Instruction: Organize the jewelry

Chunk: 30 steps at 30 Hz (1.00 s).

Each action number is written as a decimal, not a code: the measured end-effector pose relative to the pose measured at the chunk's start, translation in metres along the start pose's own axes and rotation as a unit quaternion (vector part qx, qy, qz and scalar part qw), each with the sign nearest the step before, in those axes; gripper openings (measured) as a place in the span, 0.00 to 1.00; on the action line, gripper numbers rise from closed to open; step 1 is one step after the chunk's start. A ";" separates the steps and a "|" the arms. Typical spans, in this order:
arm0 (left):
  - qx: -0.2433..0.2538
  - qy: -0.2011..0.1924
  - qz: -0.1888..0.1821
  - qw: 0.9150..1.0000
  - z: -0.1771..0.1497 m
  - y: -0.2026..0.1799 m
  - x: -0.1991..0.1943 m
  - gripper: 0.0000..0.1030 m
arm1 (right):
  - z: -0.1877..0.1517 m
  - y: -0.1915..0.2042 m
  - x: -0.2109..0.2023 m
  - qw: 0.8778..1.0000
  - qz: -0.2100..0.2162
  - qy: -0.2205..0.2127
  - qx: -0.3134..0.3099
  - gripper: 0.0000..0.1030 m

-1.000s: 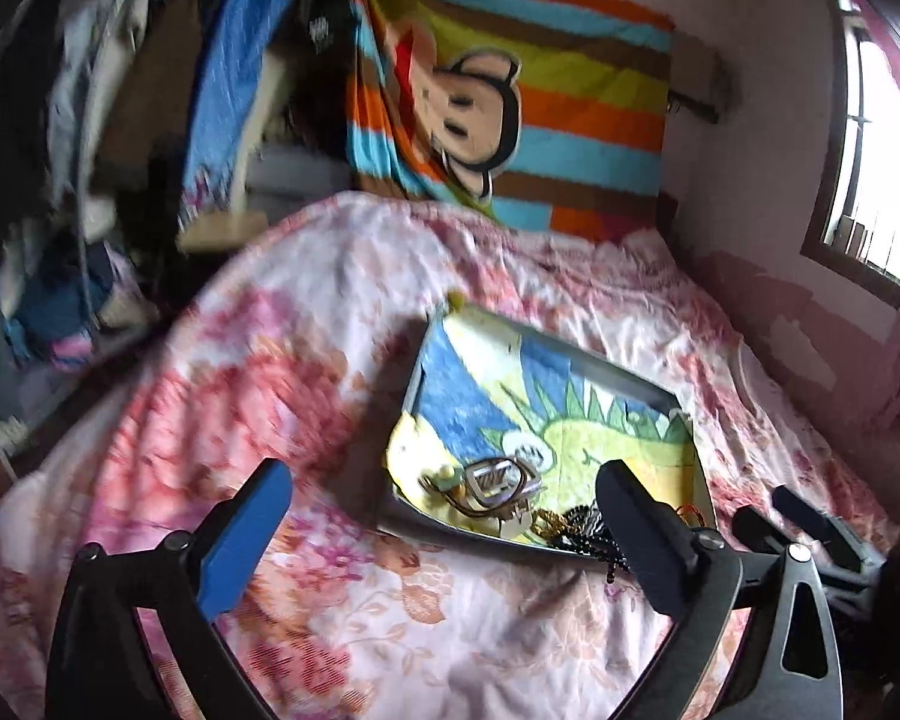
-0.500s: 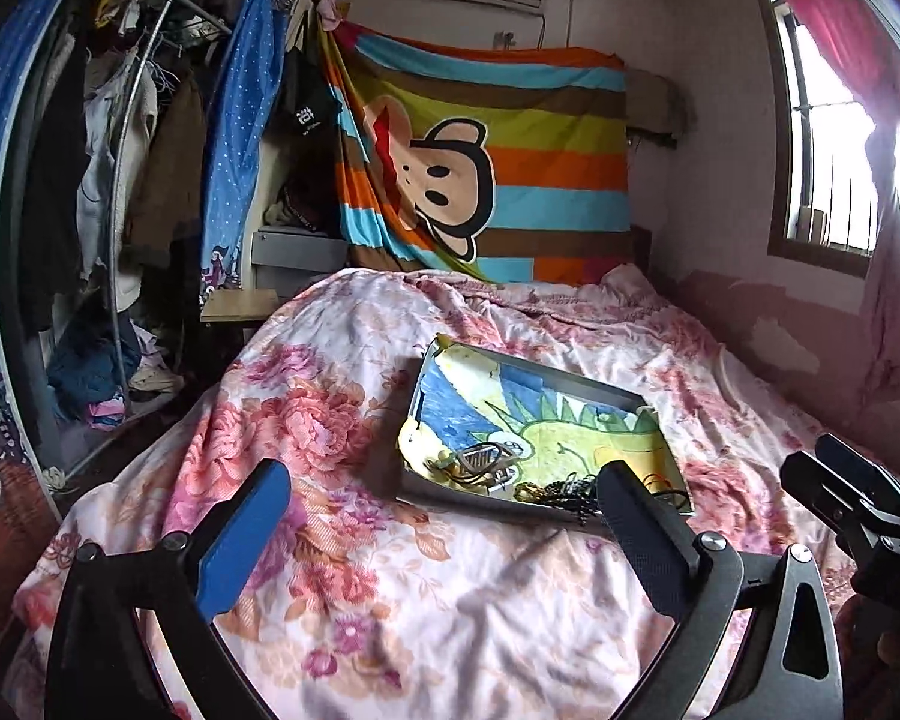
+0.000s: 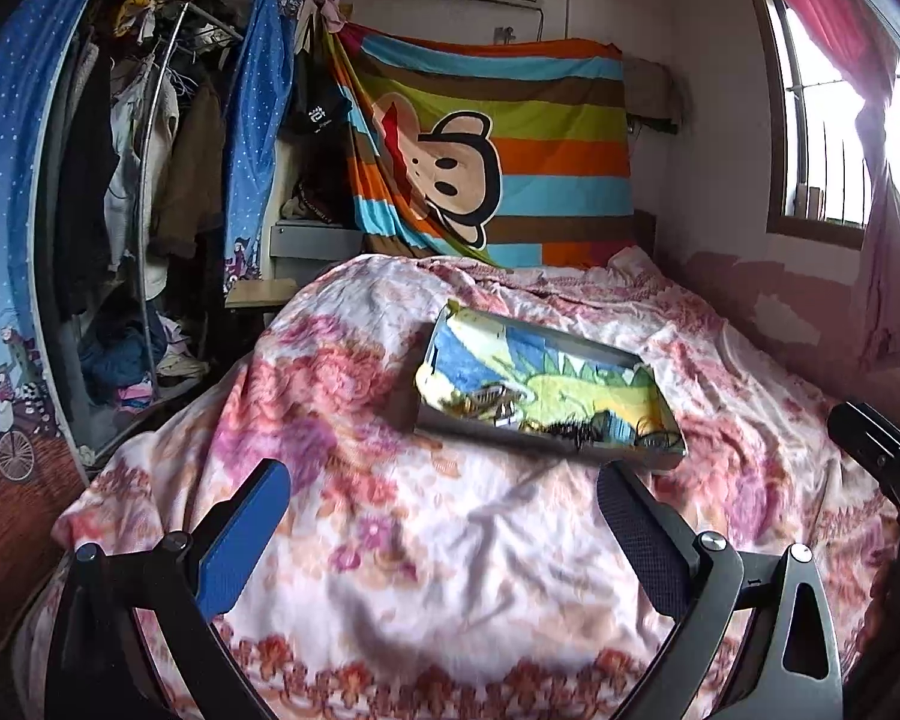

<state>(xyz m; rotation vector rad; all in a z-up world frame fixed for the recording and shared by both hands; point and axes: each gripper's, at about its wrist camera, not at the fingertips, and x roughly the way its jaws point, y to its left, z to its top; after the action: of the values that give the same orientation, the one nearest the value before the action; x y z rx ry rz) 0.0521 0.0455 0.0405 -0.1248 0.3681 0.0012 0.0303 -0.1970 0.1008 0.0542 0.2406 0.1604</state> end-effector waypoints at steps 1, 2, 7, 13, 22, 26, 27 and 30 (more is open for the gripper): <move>0.000 0.001 0.003 1.000 -0.004 0.000 -0.003 1.00 | -0.005 -0.002 -0.002 1.000 -0.003 -0.002 -0.003 0.98; 0.001 0.001 0.006 1.000 -0.008 0.000 -0.005 1.00 | -0.008 -0.001 -0.003 1.000 -0.005 -0.003 -0.004 0.98; 0.002 -0.004 0.012 1.000 -0.019 -0.003 -0.011 1.00 | -0.024 -0.003 -0.004 1.000 -0.011 -0.004 -0.017 0.98; 0.007 -0.001 0.010 1.000 -0.028 -0.009 -0.005 1.00 | -0.041 -0.005 0.003 0.999 -0.005 0.016 -0.029 0.98; 0.015 0.026 0.006 1.000 -0.039 -0.016 0.011 1.00 | -0.048 -0.018 0.012 0.999 -0.003 0.033 -0.021 0.98; 0.023 0.039 0.004 0.999 -0.042 -0.019 0.015 1.00 | -0.050 -0.019 0.014 0.999 -0.006 0.037 -0.020 0.98; 0.025 0.042 0.005 0.999 -0.043 -0.020 0.016 1.00 | -0.050 -0.019 0.014 0.999 -0.007 0.037 -0.020 0.98; 0.032 0.042 0.005 0.999 -0.044 -0.022 0.015 1.00 | -0.051 -0.018 0.015 0.999 -0.009 0.039 -0.021 0.98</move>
<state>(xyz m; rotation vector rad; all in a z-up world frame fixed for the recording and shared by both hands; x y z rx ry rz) 0.0512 0.0175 -0.0032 -0.0589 0.4527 -0.0056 0.0352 -0.2109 0.0461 0.0042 0.3163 0.1506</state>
